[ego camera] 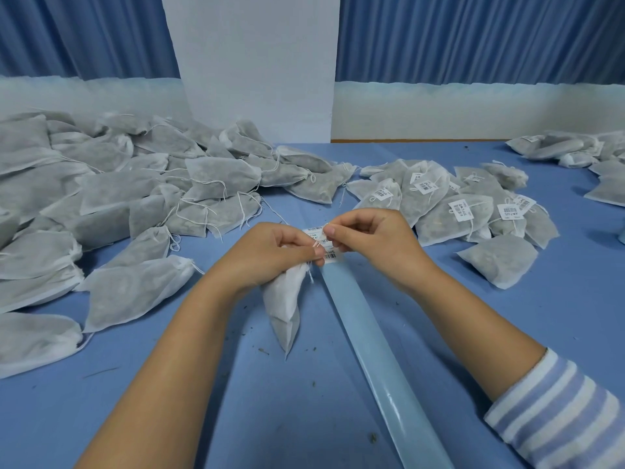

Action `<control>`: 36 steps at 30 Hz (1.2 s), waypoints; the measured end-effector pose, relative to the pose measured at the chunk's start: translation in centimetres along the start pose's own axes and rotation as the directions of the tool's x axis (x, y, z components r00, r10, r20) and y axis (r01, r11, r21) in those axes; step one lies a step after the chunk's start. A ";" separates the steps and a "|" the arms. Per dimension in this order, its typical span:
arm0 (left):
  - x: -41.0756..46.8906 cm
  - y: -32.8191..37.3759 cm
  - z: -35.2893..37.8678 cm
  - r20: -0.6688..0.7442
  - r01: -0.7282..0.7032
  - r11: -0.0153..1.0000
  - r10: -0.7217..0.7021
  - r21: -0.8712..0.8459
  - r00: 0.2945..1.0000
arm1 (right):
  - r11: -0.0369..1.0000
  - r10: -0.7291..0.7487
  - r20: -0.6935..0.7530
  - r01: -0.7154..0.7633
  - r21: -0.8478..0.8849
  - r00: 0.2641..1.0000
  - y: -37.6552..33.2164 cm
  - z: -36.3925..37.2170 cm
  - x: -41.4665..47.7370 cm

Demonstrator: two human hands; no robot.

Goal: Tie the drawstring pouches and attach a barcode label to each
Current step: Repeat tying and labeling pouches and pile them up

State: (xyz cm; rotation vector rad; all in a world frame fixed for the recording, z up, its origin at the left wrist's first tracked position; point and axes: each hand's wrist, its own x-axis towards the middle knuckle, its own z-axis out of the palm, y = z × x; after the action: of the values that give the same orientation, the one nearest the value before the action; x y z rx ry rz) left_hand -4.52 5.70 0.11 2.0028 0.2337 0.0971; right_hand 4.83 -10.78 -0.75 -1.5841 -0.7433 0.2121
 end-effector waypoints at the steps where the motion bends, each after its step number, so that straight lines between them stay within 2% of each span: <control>1: 0.1 0.0 0.0 -0.004 0.003 1.000 -0.003 -0.010 1.000 | 1.000 0.005 -0.002 -0.005 0.007 1.000 -0.1 0.0 0.0; 5: 0.2 0.0 0.1 -0.021 0.008 0.999 -0.008 -0.042 1.000 | 0.997 0.043 -0.015 -0.041 0.072 0.999 -0.3 0.2 0.1; 13: 0.3 0.0 0.5 -0.057 -0.043 0.999 0.043 0.016 0.997 | 0.985 0.061 -0.011 -0.058 0.161 0.998 -0.4 0.5 -0.1; 20: 0.3 0.0 0.5 -0.093 -0.037 0.998 0.041 0.046 0.995 | 0.982 0.097 -0.004 -0.095 0.161 0.995 -0.3 0.6 -0.1; 26: 0.7 -0.3 0.7 -0.124 -0.026 0.995 0.037 0.091 0.992 | 0.991 0.065 0.008 -0.066 0.118 0.998 -0.3 0.9 -0.4; 36: 0.8 -0.5 0.8 -0.101 -0.027 0.995 0.036 0.092 0.994 | 0.994 0.060 -0.008 -0.059 0.090 0.998 -0.4 1.0 -0.4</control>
State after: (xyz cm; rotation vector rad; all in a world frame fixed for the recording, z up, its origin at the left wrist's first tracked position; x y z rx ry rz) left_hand -3.67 5.33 -0.68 2.0948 0.2766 0.2134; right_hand 3.85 -10.14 -0.67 -1.5213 -0.6705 0.2770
